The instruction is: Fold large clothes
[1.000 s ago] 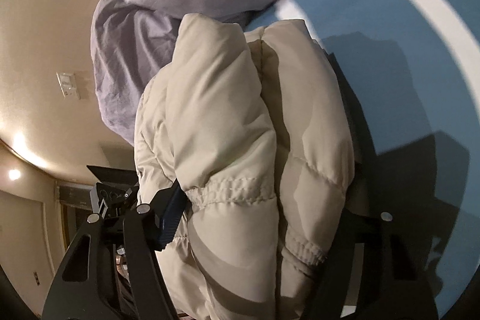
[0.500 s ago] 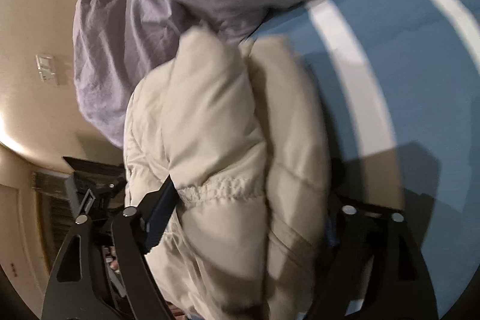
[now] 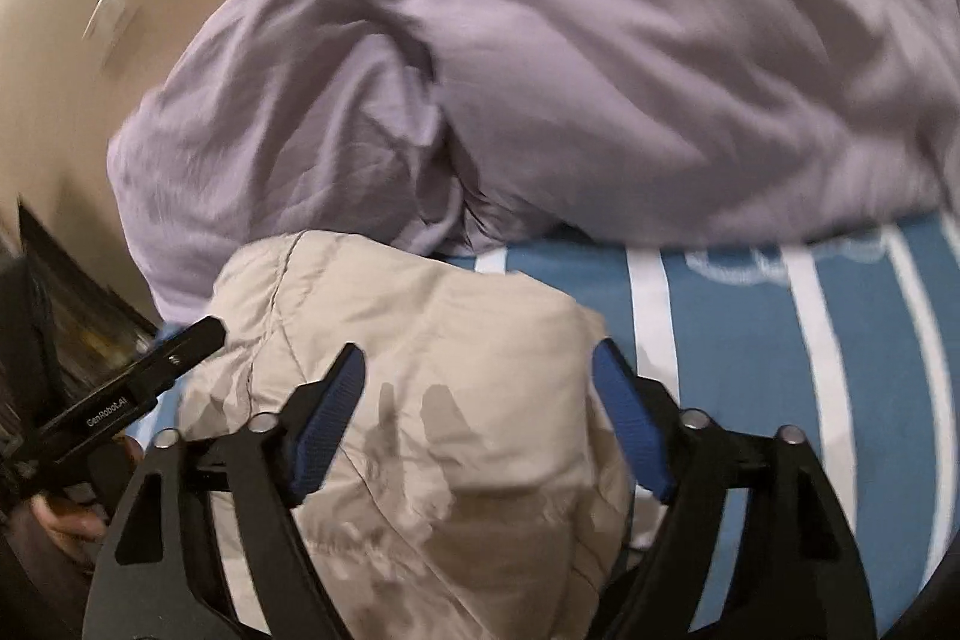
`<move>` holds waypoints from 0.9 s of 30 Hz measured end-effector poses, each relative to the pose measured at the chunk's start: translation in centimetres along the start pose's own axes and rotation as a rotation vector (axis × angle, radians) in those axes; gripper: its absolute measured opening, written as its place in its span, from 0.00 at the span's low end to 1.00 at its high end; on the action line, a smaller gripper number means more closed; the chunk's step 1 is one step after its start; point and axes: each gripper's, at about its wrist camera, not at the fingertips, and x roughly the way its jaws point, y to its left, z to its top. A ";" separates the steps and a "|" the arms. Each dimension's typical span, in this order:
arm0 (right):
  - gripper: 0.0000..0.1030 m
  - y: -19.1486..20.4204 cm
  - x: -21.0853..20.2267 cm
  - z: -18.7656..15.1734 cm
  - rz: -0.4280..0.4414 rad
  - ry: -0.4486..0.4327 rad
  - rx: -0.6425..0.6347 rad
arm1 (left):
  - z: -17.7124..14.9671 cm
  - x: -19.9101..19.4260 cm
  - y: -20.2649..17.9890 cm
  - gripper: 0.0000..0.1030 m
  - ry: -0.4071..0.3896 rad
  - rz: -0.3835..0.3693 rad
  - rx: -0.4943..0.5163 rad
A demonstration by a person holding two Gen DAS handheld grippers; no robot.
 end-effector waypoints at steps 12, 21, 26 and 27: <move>0.64 1.0 3.5 -1.8 -0.091 -0.020 -0.097 | -1.6 2.1 -1.2 0.86 -0.016 0.055 0.097; 0.64 0.3 5.2 -3.1 -0.098 -0.023 -0.092 | -2.1 3.5 -1.4 0.89 -0.025 0.064 0.119; 0.64 0.2 5.6 -3.4 -0.106 -0.023 -0.089 | -2.4 3.8 -1.5 0.90 -0.028 0.078 0.133; 0.64 0.2 5.6 -3.4 -0.109 -0.022 -0.089 | -2.4 3.8 -1.6 0.90 -0.028 0.080 0.135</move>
